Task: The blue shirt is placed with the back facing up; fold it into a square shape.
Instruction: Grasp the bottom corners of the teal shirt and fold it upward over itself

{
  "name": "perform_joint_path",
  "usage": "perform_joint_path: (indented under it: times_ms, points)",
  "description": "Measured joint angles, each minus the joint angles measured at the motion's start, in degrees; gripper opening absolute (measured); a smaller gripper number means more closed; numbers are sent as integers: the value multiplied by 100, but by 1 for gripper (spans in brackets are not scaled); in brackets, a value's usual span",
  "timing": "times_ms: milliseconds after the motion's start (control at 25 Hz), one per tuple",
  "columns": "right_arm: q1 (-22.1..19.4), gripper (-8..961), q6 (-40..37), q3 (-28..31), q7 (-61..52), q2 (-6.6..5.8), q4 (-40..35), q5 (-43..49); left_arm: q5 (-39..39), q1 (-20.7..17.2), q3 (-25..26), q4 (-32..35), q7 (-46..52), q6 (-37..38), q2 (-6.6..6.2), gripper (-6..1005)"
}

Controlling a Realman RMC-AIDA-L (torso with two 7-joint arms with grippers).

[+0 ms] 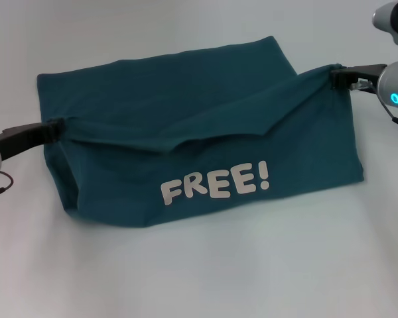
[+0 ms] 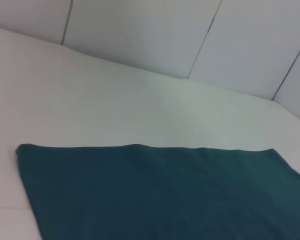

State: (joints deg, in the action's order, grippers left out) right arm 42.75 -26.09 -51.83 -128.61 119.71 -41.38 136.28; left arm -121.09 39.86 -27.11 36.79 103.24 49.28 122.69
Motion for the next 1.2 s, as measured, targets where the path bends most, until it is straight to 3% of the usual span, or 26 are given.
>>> perform_joint_path:
  times_ms: [480,1200]
  points:
    - [90,98,424,-55,-64,0,339,3,-2,-25,-459,-31,-59,-571,120,28]
    - [128,141,965,-140,-73,1,615,-5,-2,47,-668,-265,-131,-1123,124,50]
